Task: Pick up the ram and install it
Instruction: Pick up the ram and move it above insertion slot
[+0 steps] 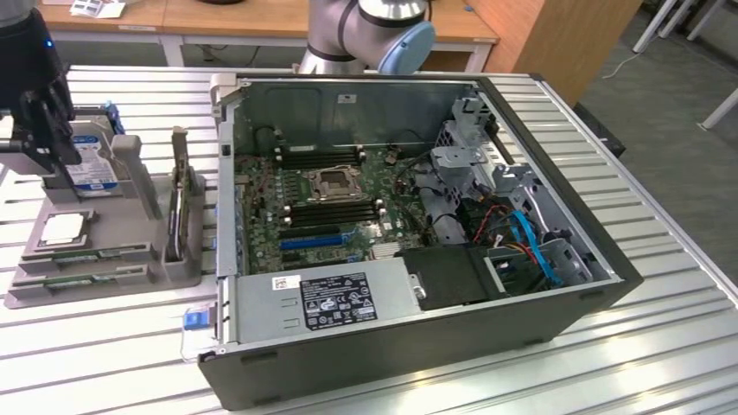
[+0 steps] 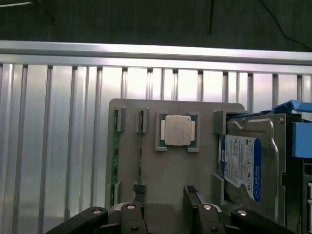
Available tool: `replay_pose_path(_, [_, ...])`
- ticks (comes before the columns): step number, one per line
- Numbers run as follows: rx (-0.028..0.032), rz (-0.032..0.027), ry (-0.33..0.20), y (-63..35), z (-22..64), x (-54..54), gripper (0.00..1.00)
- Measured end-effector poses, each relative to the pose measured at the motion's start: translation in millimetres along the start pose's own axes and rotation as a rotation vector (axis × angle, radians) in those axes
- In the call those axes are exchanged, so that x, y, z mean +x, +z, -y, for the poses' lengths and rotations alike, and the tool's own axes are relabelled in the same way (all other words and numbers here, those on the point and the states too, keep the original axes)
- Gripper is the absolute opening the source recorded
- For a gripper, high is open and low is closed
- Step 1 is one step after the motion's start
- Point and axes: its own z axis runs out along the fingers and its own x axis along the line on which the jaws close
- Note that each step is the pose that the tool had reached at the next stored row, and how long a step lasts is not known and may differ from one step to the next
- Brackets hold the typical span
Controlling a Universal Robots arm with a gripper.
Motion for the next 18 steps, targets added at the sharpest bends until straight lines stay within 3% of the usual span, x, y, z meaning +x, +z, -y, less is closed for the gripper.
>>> replay_pose_path(8, [0.0010,-0.0073,-0.141,0.2,0.0,0.0,0.44])
replay_pose_path(12, [0.0009,-0.0079,-0.143,0.2,-0.2,1.8,0.44])
replay_pose_path(18, [0.0009,-0.0077,-0.138,0.4,-0.5,16.2,0.44])
